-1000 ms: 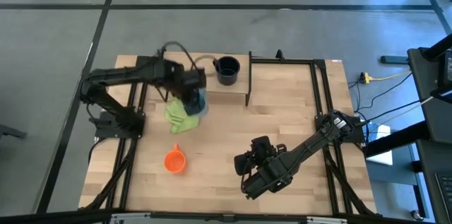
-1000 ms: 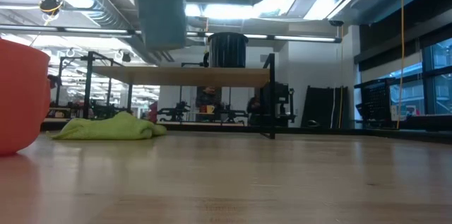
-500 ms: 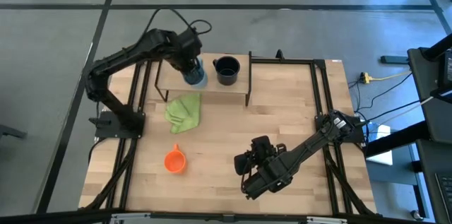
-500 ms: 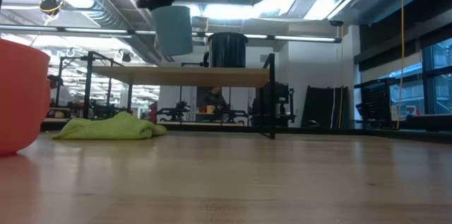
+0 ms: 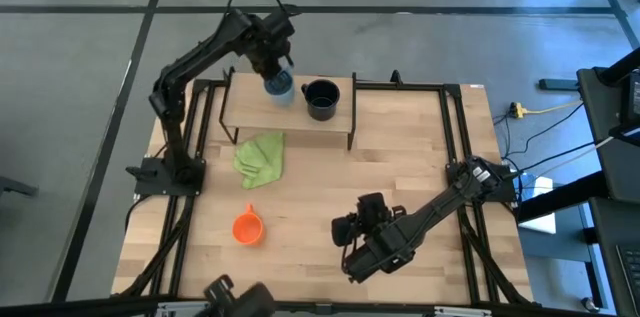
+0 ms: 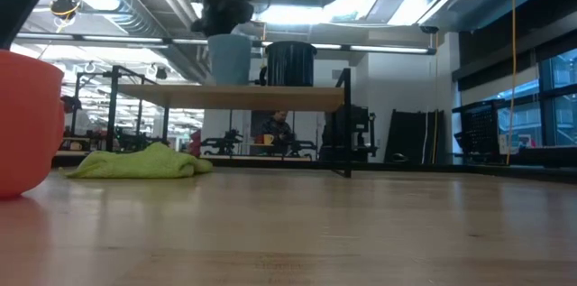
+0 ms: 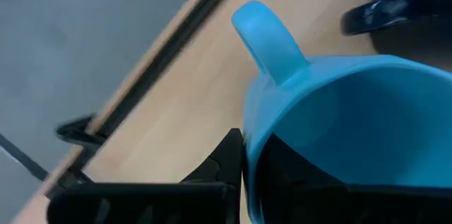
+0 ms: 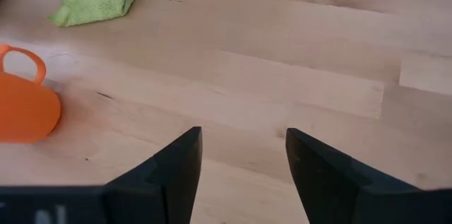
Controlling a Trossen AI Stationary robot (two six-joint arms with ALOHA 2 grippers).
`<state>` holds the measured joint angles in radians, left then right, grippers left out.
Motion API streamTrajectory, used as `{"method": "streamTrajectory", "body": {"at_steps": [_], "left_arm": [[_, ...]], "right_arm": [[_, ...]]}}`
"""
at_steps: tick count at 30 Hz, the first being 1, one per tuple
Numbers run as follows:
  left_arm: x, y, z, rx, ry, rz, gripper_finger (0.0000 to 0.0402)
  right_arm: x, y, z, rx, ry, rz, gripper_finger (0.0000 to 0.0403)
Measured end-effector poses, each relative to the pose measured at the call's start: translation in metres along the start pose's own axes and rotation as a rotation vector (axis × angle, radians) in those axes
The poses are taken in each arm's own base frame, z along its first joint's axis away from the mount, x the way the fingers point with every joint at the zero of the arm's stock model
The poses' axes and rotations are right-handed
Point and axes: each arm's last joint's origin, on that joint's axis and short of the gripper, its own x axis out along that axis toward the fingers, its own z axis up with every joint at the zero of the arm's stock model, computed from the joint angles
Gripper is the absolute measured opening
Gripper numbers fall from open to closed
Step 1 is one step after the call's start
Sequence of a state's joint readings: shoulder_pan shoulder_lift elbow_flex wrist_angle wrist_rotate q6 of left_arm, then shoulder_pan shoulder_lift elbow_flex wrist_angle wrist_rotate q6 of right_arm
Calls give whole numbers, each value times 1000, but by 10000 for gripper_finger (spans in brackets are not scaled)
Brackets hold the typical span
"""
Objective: Stack small to large cups/mugs on shelf
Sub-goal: Put the blue mug on the shelf
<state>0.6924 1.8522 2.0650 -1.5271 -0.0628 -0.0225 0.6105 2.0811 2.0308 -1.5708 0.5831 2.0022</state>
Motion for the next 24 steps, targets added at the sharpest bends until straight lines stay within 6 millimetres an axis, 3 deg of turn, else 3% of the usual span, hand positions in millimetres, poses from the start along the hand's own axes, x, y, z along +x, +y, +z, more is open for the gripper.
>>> {"method": "streamTrajectory", "body": {"at_steps": [10, 15, 19, 24], "left_arm": [[4, 8, 1, 24, 41, -60, 17], [10, 6, 3, 35, 62, -75, 17], [22, 6, 8, 36, 93, -73, 17], [26, 2, 10, 48, 98, -69, 17]], "right_arm": [[4, 4, 10, 30, -148, 57, 207], [9, 8, 26, 23, -243, 74, 207], [4, 7, 47, 3, -287, 89, 207], [1, 5, 58, -26, -283, 83, 207]]}}
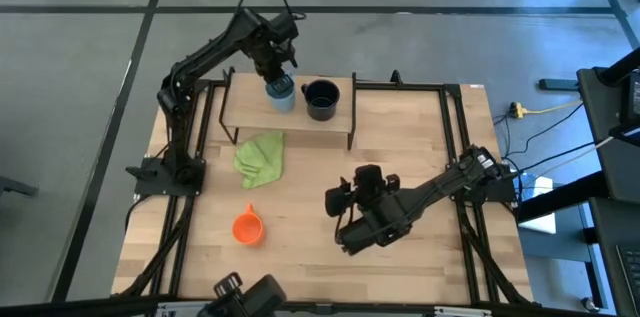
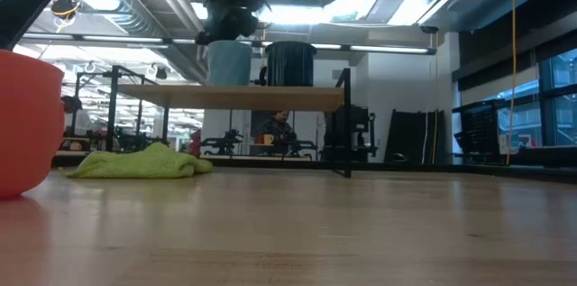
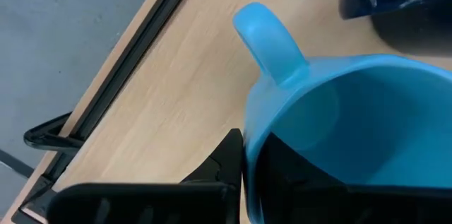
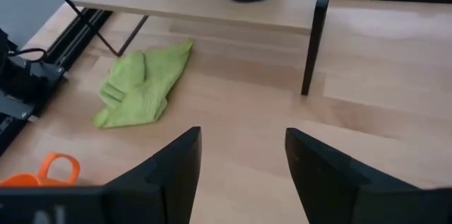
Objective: Stack small to large cups/mugs on shelf
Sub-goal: Put the blue mug on the shelf
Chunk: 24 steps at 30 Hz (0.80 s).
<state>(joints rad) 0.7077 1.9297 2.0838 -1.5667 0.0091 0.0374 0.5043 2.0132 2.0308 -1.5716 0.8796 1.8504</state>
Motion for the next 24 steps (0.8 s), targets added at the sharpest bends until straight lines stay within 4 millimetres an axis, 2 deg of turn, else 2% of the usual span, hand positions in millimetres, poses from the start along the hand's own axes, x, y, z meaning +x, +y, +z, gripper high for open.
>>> {"method": "streamTrajectory", "body": {"at_steps": [15, 24], "left_arm": [[-7, -7, -5, 11, -15, -43, 17], [-8, -9, -5, -6, -14, -12, 17]], "right_arm": [[0, 0, -1, -23, 38, -10, 207], [0, 0, -1, -24, 41, -11, 207]]}}
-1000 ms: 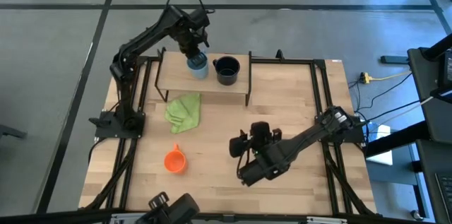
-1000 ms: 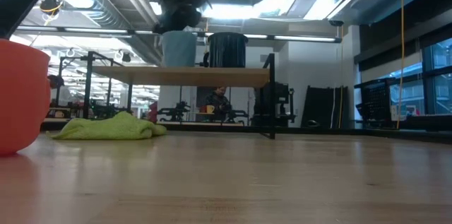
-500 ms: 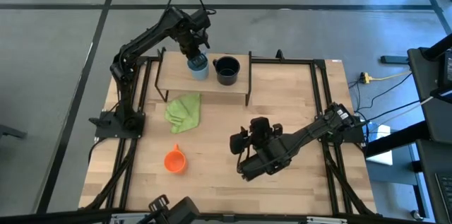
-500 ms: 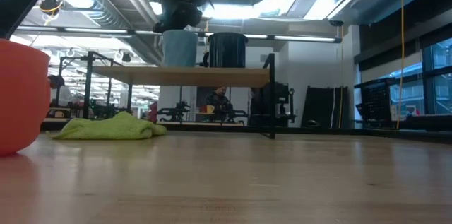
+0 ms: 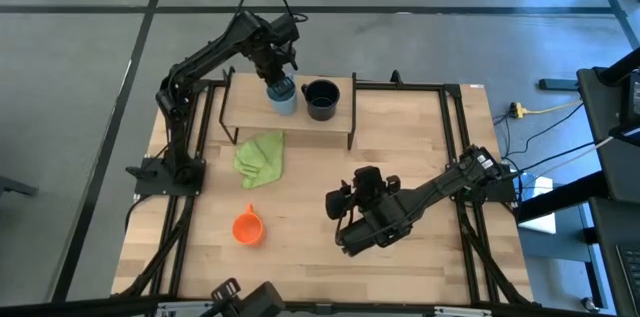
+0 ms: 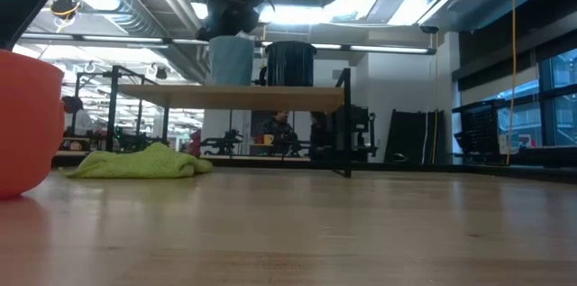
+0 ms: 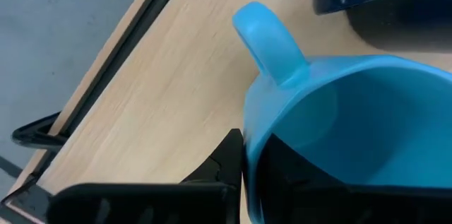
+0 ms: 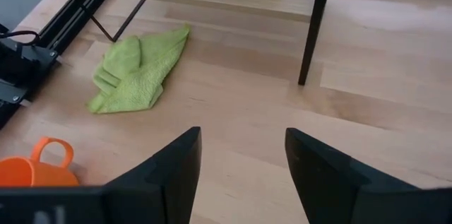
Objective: Stack small to large cups/mugs on shelf
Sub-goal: Put the blue mug on the shelf
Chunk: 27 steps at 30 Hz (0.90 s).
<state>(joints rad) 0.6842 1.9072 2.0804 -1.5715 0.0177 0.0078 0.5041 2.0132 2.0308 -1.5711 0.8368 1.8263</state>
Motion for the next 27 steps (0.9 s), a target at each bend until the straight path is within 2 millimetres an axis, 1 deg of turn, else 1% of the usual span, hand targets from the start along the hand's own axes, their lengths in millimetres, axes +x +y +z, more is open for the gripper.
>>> {"method": "streamTrajectory", "body": {"at_steps": [8, 20, 23, 27], "left_arm": [[0, 0, 0, -6, -2, -4, 51], [-1, 0, 0, -6, -2, -4, 49], [-4, 0, -2, -6, -12, 2, 49], [-15, -1, -8, 7, -41, 28, 50]], "right_arm": [[0, 0, 0, -19, 0, 0, 207], [0, 0, 0, -28, 0, -1, 207], [1, 0, 0, -28, 2, -4, 207], [4, 0, 2, -46, 23, -15, 207]]}}
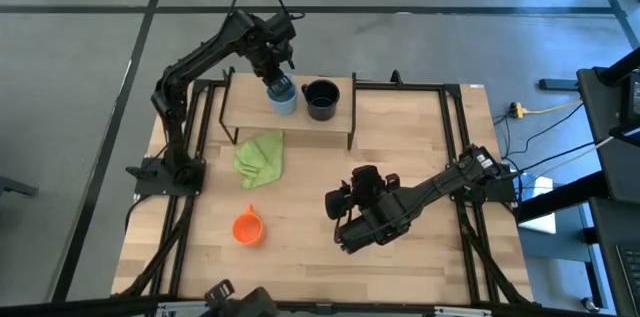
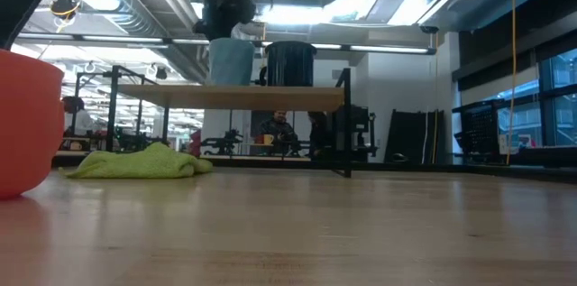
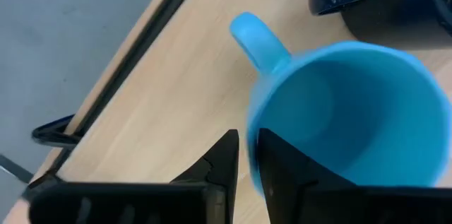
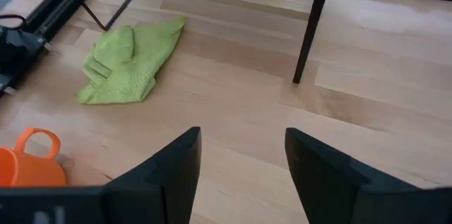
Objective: Stack small to large cups/mugs on shelf
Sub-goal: Put the blue mug on the shelf, then put the orange mug on the shelf
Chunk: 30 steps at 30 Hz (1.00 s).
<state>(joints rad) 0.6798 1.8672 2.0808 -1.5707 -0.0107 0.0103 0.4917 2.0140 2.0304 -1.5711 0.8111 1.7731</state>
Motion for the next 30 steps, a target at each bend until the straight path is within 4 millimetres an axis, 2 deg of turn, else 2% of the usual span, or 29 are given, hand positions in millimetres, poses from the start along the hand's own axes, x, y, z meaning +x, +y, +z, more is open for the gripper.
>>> {"method": "streamTrajectory", "body": {"at_steps": [4, 8, 13, 15, 18, 21, 24, 27, 30], "left_arm": [[-18, 0, -10, -2, -49, 1, 50], [-48, -5, -29, -23, -132, -12, 50], [-94, -25, -69, 19, -271, -87, 51], [-101, -32, -88, 28, -281, -119, 51], [-90, -42, -120, 23, -217, -121, 51], [-62, -57, -160, 29, -151, -150, 51], [-33, -73, -197, 46, -159, -241, 51], [-17, -82, -221, 15, -231, -370, 51], [0, -84, -244, -34, -160, -378, 51]], "right_arm": [[2, 0, 1, -15, 9, -6, 207], [3, 0, 2, -16, 8, -10, 207], [3, 0, 2, -18, 8, -10, 207], [3, 0, 2, -18, 8, -10, 207], [3, 0, 3, -21, -5, -7, 207], [3, 0, 3, -22, -7, -7, 207], [3, 0, 3, -22, -11, -6, 207], [3, 0, 3, -22, -11, -6, 207], [4, 1, 4, -19, -3, -11, 207]]}}
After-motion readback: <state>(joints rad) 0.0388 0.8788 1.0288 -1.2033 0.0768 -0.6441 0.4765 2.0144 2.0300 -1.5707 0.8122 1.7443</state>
